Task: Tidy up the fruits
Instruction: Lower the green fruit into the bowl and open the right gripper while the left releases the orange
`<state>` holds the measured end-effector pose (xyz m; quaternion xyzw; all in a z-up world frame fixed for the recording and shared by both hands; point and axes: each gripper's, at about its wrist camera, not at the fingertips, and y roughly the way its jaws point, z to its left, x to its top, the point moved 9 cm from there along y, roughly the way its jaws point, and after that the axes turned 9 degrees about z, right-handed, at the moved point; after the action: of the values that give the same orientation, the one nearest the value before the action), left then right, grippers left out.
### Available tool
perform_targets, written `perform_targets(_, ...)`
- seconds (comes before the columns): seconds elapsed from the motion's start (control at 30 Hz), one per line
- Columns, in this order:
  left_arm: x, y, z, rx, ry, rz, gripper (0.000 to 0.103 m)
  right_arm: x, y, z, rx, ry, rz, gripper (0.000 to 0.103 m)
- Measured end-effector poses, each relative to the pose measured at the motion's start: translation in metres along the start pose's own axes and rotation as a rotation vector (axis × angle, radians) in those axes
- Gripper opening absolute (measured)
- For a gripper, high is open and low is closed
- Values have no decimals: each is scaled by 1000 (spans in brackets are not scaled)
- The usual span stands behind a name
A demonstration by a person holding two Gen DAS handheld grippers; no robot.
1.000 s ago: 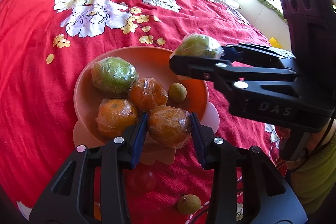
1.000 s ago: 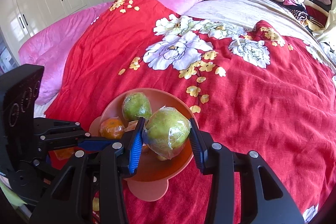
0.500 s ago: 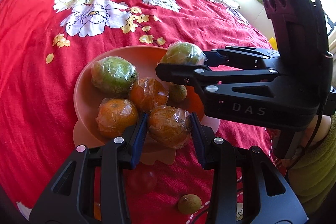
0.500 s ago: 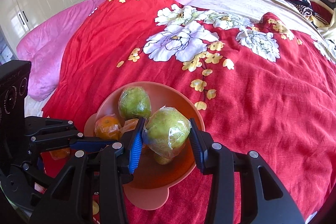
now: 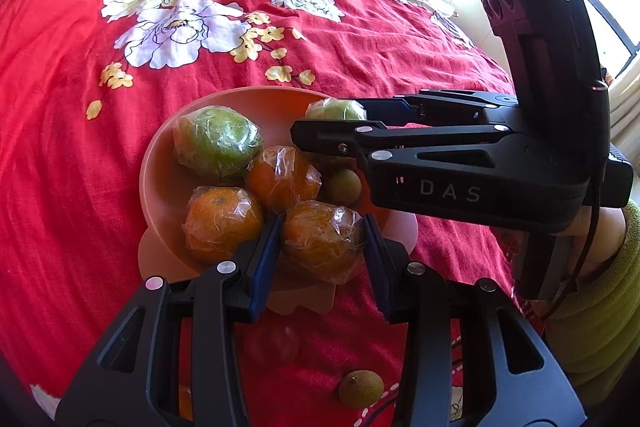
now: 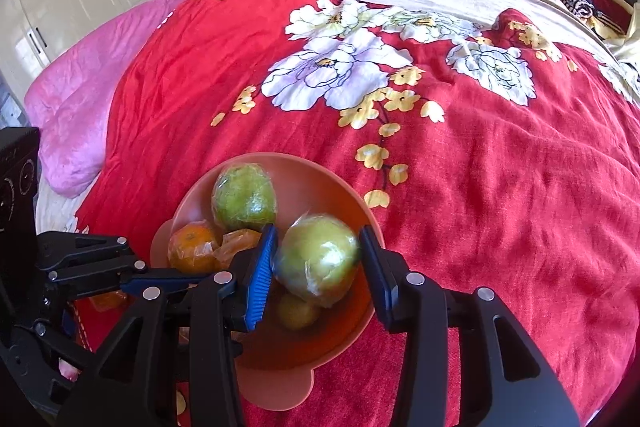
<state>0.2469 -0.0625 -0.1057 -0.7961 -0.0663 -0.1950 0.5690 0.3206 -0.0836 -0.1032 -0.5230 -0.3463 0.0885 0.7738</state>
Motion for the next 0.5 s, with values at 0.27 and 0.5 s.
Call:
perform_targets(0.27,0,0,0,0,-2,0,33,3,-9,-1,2,7,-23,42)
perform_targets(0.5,0,-1,1,6,-8,-3,38,4,-19,-6,-5,24,-45,47)
